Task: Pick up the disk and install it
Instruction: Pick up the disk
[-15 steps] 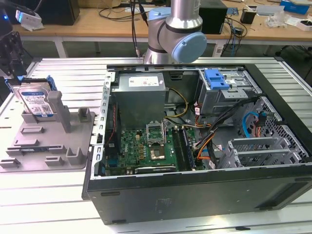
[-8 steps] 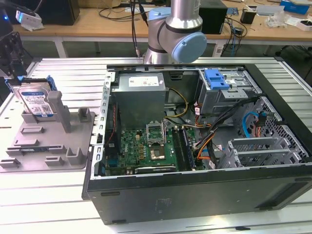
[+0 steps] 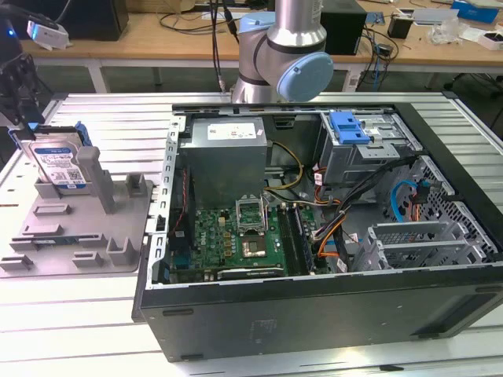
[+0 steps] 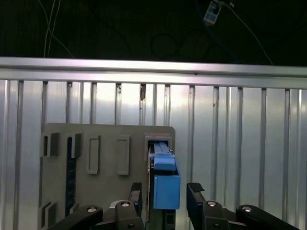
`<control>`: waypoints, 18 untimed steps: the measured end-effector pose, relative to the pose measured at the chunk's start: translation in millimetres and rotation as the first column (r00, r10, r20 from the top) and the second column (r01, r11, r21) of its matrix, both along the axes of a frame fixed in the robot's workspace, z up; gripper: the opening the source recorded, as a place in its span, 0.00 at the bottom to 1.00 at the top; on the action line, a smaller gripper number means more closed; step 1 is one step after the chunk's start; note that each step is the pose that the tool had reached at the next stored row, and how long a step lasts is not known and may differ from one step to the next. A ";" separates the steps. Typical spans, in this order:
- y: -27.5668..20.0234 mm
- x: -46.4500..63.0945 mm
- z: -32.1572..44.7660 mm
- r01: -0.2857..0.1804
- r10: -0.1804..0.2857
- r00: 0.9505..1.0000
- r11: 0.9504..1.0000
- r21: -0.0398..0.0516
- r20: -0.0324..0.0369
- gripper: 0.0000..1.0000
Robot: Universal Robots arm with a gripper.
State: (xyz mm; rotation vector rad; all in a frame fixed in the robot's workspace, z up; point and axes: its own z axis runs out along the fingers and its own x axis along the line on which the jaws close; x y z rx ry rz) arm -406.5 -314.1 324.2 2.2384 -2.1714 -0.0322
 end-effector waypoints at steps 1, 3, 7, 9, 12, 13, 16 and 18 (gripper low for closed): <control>0.0 0.0 -0.5 0.000 0.000 1.000 1.000 0.000 0.000 0.50; 0.0 0.0 -1.4 0.000 0.000 1.000 1.000 0.000 0.000 0.50; 0.0 0.0 -3.8 0.000 0.000 1.000 1.000 0.000 0.000 0.50; 0.4 0.0 -4.5 0.000 0.000 1.000 1.000 0.000 0.000 0.50; 2.2 0.0 -6.0 0.000 0.000 1.000 1.000 0.000 0.000 0.50; 2.2 0.1 -6.3 0.000 0.000 1.000 1.000 0.000 0.000 0.50; 2.3 0.0 -7.9 0.000 0.000 1.000 1.000 0.000 0.000 0.50; 2.3 0.0 -8.5 0.000 0.000 1.000 1.000 0.000 0.000 0.50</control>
